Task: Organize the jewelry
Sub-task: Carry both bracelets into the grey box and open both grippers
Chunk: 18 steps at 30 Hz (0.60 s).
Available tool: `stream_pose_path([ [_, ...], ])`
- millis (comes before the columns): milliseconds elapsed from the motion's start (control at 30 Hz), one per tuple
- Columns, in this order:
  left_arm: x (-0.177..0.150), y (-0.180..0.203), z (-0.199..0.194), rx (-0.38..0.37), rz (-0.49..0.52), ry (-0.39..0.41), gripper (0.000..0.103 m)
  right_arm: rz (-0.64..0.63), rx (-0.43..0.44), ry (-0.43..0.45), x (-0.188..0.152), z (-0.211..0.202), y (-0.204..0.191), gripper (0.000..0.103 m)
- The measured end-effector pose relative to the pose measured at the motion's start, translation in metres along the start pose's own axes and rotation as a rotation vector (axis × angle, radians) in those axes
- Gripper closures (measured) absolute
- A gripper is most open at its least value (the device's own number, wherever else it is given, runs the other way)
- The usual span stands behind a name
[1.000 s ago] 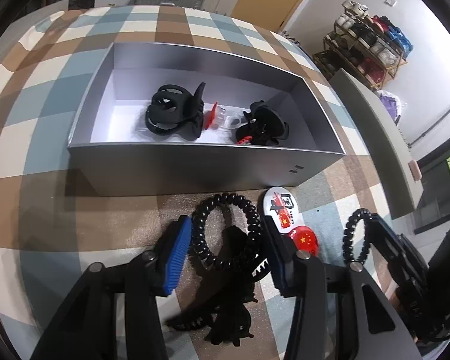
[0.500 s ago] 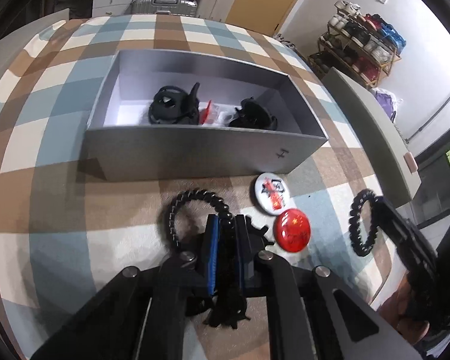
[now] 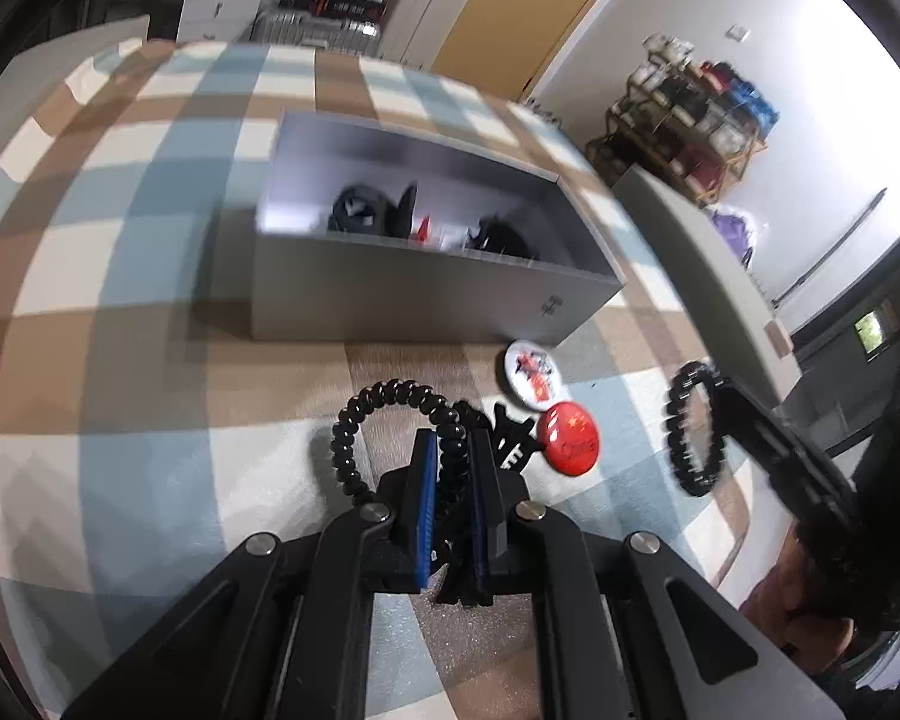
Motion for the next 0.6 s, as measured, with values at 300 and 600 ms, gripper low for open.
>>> stream_pose_path([
  [300,0.024,0.007,-0.032,0.007,0.051,0.114,0.098,-0.022,0.027,0.016,0.018,0.008,-0.014,0.094],
  [600,0.049,0.008,-0.024,0.057,0.139,0.121,0.098,-0.019,0.047,0.055,0.050,0.028,-0.014,0.094],
])
Point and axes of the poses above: each gripper's, at about its wrist camera, not at the fingertips, and z roughly the way its jaws point, y to its right, x to its top, the point moved 5 cm from there along z, roughly the way its jaws point, and after that the axes turned 3 degrees about y, right-handed, at the moved point
